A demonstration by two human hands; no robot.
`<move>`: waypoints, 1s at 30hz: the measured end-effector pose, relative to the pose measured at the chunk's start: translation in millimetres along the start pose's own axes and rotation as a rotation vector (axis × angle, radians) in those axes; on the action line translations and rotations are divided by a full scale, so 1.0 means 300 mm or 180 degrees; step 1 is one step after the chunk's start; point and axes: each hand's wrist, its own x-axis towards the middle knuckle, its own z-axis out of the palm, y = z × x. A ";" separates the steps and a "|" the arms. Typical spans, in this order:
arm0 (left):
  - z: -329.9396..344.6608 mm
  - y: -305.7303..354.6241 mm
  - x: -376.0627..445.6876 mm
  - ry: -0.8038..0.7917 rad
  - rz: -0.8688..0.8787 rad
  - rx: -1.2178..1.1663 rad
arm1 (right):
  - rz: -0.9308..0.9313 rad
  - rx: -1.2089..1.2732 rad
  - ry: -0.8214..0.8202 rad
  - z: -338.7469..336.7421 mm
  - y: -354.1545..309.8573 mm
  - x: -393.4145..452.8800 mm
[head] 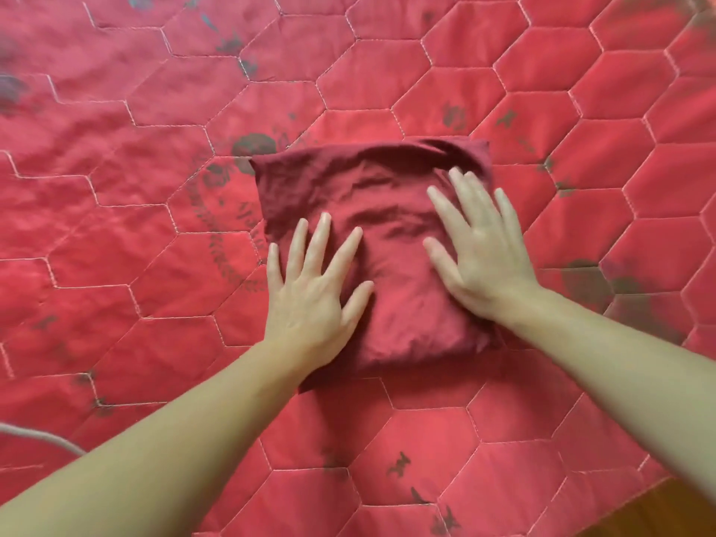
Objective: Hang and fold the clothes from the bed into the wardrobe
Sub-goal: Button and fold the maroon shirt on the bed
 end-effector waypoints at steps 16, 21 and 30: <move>-0.079 0.062 -0.169 0.0597 -0.2709 -0.2944 | 0.0313 0.0185 0.0023 0.033 -0.206 -0.264; -0.123 0.031 -0.115 0.0039 -0.2998 -0.3239 | 0.0066 0.0940 -0.0373 0.073 -0.372 -0.282; -0.101 0.047 -0.185 -0.0428 -0.2689 -0.3441 | -0.0273 0.0173 -0.0649 0.133 -0.298 -0.350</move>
